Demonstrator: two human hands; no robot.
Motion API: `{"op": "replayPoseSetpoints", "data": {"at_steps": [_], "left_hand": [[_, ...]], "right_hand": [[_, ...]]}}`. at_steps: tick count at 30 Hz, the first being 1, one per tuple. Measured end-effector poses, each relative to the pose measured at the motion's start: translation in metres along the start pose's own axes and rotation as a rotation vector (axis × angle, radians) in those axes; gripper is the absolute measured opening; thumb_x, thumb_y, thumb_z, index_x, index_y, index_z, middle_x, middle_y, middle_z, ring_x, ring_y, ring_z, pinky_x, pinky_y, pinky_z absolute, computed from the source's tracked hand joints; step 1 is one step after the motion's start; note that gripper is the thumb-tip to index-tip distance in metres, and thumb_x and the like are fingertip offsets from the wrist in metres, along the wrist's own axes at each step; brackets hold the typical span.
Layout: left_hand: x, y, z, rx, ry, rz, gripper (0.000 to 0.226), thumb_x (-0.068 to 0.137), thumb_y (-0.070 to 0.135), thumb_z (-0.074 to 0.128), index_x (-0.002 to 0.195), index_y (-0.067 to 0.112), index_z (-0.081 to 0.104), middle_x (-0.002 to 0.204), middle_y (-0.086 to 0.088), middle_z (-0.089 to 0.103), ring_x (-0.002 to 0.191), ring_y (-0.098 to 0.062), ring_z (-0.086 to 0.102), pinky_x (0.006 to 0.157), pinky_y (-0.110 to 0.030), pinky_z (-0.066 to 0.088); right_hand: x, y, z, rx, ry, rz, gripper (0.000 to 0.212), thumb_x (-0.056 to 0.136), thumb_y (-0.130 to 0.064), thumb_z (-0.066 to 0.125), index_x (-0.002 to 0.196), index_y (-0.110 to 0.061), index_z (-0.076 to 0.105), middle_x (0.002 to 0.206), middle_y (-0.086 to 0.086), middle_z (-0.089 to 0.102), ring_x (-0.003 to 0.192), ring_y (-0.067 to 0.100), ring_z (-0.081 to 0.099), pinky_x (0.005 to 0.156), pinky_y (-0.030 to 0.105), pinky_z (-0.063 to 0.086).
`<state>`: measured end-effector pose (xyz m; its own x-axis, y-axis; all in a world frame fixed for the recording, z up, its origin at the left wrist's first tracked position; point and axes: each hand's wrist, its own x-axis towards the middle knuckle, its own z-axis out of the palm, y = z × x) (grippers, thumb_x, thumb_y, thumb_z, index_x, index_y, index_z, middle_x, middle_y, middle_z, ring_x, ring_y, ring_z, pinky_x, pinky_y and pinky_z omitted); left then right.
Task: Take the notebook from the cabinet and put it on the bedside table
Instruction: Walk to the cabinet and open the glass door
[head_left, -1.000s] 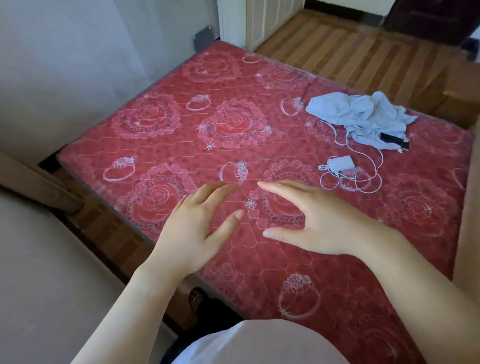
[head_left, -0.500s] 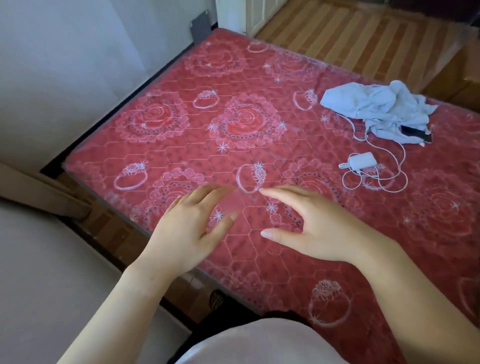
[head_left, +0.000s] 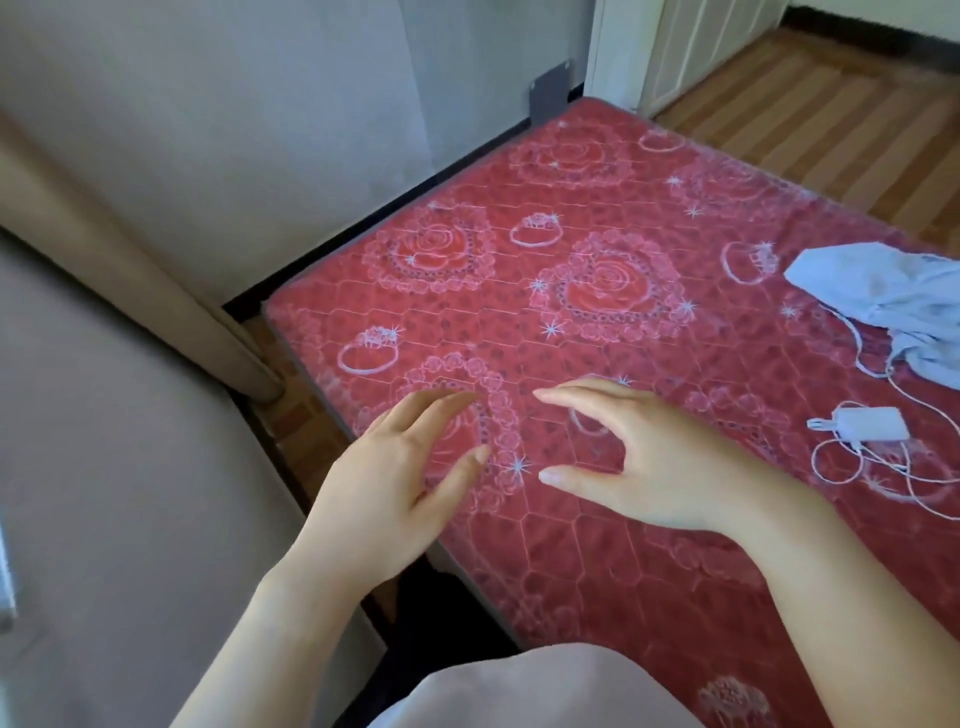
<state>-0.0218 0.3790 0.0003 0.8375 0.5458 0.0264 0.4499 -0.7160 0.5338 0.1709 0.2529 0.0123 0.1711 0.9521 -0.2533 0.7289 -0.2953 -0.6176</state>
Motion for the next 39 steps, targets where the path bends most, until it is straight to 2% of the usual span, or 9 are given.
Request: {"op": "replayPoseSetpoints", "data": {"at_steps": [4,8,12,14,19,24,29,33,39], "left_hand": [[0.037,-0.031,0.0,-0.036,-0.057,0.061,0.051,0.088,0.059,0.035,0.133,0.037,0.038,0.135,0.02,0.043,0.12,-0.003,0.045,0.091,-0.027,0.045],[0.088,-0.071,-0.013,-0.046,-0.16,0.172,0.053,0.086,0.061,0.031,0.133,0.038,0.037,0.136,0.018,0.042,0.12,-0.006,0.046,0.087,-0.026,0.045],[0.138,-0.134,-0.061,-0.049,-0.236,0.232,0.054,0.085,0.063,0.031,0.132,0.038,0.038,0.136,0.016,0.044,0.118,-0.01,0.049,0.086,-0.032,0.049],[0.16,-0.169,-0.088,-0.045,-0.242,0.235,0.051,0.085,0.062,0.033,0.13,0.039,0.039,0.134,0.016,0.045,0.116,-0.012,0.052,0.084,-0.037,0.052],[0.198,-0.224,-0.128,-0.001,-0.25,0.241,0.046,0.087,0.059,0.037,0.129,0.042,0.039,0.133,0.018,0.047,0.115,-0.008,0.05,0.085,-0.033,0.048],[0.209,-0.237,-0.135,-0.022,-0.26,0.235,0.048,0.087,0.059,0.036,0.13,0.039,0.039,0.134,0.016,0.047,0.115,-0.009,0.05,0.085,-0.034,0.048],[0.209,-0.246,-0.142,0.002,-0.19,0.185,0.046,0.088,0.059,0.039,0.131,0.04,0.04,0.133,0.018,0.047,0.11,-0.01,0.053,0.086,-0.033,0.049],[0.213,-0.264,-0.147,-0.026,-0.153,0.135,0.05,0.086,0.062,0.035,0.13,0.039,0.04,0.133,0.016,0.047,0.122,-0.008,0.046,0.091,-0.037,0.048],[0.244,-0.303,-0.155,-0.076,-0.165,0.13,0.048,0.087,0.059,0.037,0.13,0.04,0.04,0.131,0.019,0.047,0.12,-0.006,0.047,0.09,-0.032,0.046]], "right_hand": [[0.024,-0.006,-0.001,0.0,0.04,0.104,0.066,0.077,-0.065,0.052,0.136,-0.05,0.026,0.127,-0.04,0.022,0.118,-0.016,0.023,0.097,0.018,0.025],[0.062,-0.018,0.006,-0.018,0.108,0.225,0.067,0.076,-0.068,0.05,0.136,-0.05,0.026,0.14,-0.035,0.024,0.128,-0.01,0.025,0.103,0.023,0.027],[0.117,-0.052,0.011,0.033,0.131,0.314,0.066,0.077,-0.066,0.05,0.136,-0.048,0.027,0.144,-0.03,0.026,0.129,-0.006,0.029,0.1,0.021,0.029],[0.152,-0.072,0.012,0.059,0.133,0.301,0.066,0.078,-0.065,0.05,0.137,-0.048,0.025,0.145,-0.03,0.025,0.129,-0.006,0.029,0.099,0.02,0.027],[0.218,-0.106,0.01,0.09,0.124,0.278,0.066,0.081,-0.062,0.051,0.138,-0.048,0.021,0.146,-0.031,0.019,0.131,-0.007,0.025,0.098,0.02,0.025],[0.248,-0.111,0.007,0.098,0.164,0.26,0.068,0.08,-0.063,0.051,0.139,-0.045,0.023,0.147,-0.027,0.025,0.132,-0.004,0.026,0.103,0.022,0.026],[0.282,-0.105,0.001,0.103,0.129,0.175,0.067,0.078,-0.065,0.051,0.138,-0.048,0.024,0.145,-0.03,0.024,0.129,-0.007,0.027,0.103,0.025,0.028],[0.313,-0.104,-0.003,0.085,0.114,0.136,0.066,0.08,-0.062,0.052,0.138,-0.046,0.025,0.146,-0.028,0.024,0.131,-0.004,0.027,0.101,0.023,0.027],[0.356,-0.116,0.0,0.07,0.075,0.156,0.065,0.081,-0.06,0.053,0.138,-0.045,0.026,0.146,-0.027,0.024,0.13,-0.004,0.028,0.101,0.021,0.028]]}}
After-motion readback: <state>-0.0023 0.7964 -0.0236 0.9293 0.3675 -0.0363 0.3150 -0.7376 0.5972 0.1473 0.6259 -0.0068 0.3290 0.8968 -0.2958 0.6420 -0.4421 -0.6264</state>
